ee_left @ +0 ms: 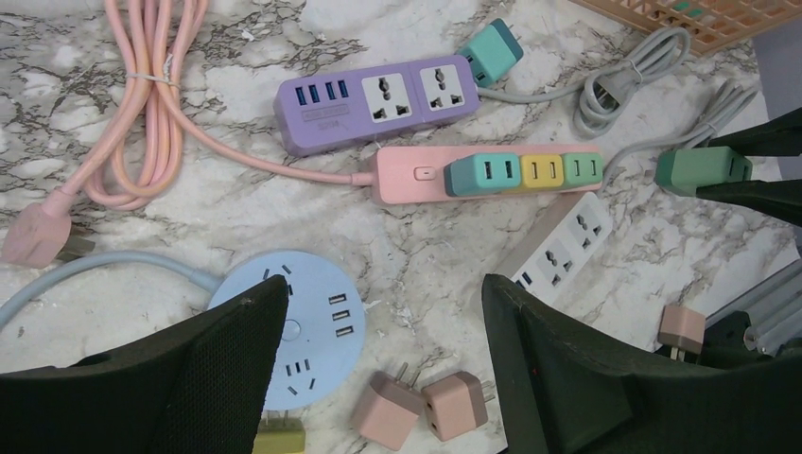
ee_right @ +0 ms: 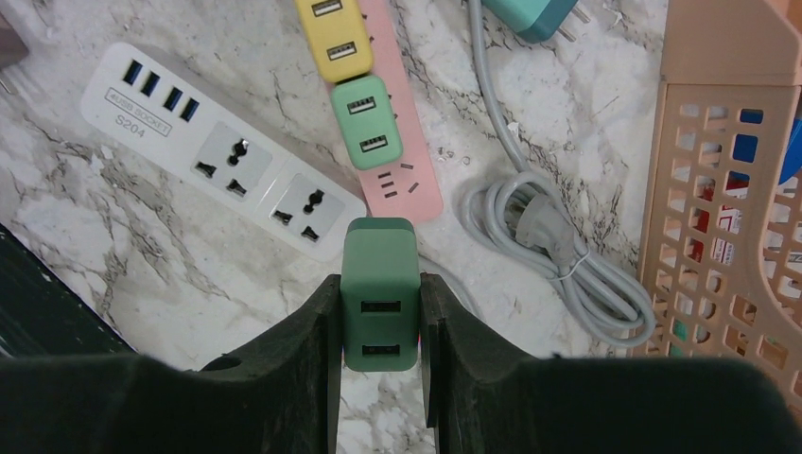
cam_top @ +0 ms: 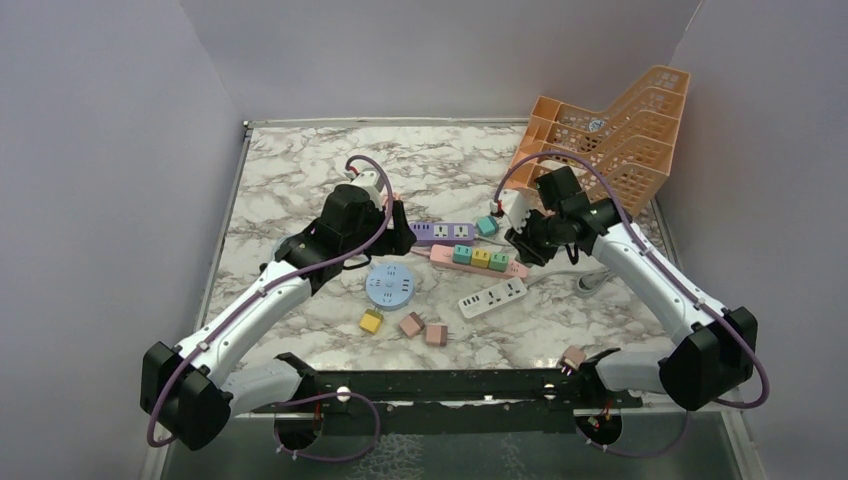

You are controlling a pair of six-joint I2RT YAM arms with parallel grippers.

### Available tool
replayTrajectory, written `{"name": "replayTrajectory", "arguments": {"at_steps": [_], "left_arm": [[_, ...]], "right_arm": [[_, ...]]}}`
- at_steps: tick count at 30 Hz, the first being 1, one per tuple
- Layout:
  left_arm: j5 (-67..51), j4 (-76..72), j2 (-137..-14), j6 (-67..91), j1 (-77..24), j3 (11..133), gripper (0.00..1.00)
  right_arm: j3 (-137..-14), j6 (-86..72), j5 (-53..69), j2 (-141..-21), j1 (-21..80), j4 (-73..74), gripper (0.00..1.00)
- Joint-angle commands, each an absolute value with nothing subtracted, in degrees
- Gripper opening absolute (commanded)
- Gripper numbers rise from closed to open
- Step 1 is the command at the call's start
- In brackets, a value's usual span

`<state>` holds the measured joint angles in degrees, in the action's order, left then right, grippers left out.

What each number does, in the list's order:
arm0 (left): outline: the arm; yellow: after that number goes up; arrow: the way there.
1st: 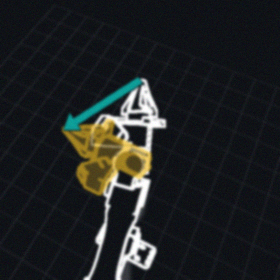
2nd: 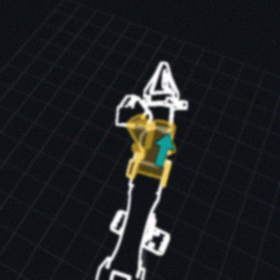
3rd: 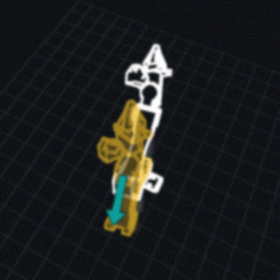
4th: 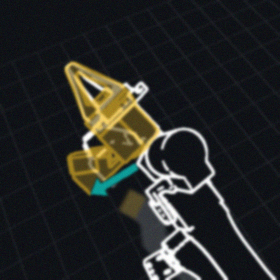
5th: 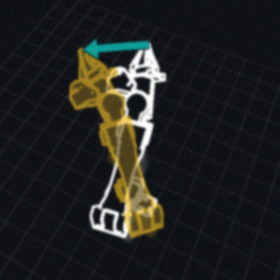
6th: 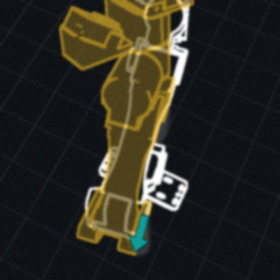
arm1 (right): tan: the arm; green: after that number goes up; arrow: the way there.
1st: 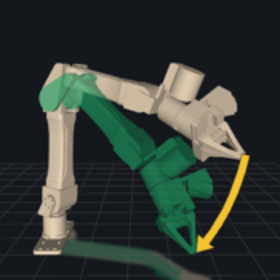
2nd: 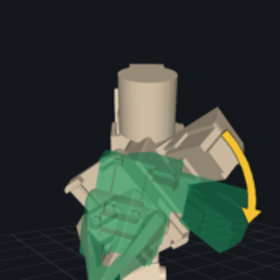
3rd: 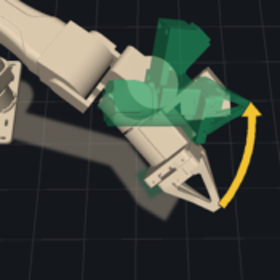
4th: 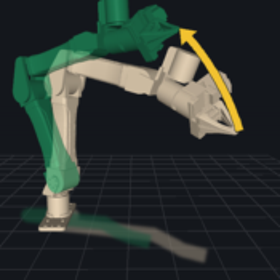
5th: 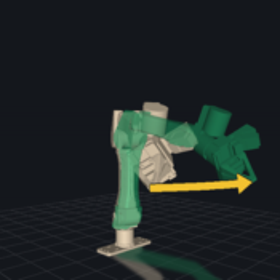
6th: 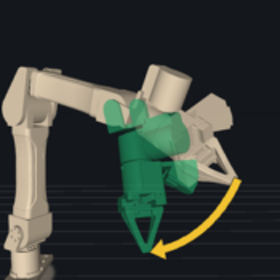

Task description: Insert the plug

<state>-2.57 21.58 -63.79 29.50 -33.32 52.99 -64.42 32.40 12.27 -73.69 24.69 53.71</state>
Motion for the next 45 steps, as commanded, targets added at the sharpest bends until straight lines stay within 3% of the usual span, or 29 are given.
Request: {"name": "replayTrajectory", "arguments": {"at_steps": [1,12,18,30,45], "left_arm": [[-0.57,21.35,-63.71,30.1,-32.78,52.35,0.77],[-0.49,21.83,-64.8,29.89,-32.61,53.54,0.77],[-0.29,22.09,-65.1,29.49,-32.61,53.96,0.77],[-0.51,21.65,-67.04,29.62,-32.61,55.31,0.77],[0.15,21.17,-67.74,29.16,-32.61,55.55,0.77]], "right_arm": [[-63.73,36.04,9.22,-75.7,24.87,53.36,0.01],[-66.3,40.68,14.96,-86.42,23.73,52.63,0.01],[-65.15,43.4,12.62,-87.1,23.64,49.08,0.01],[-62.84,45.78,19.76,-88.65,22.98,47.31,0.01],[-58.4,49.61,13.79,-92.68,22.66,42.03,0.01]]}}
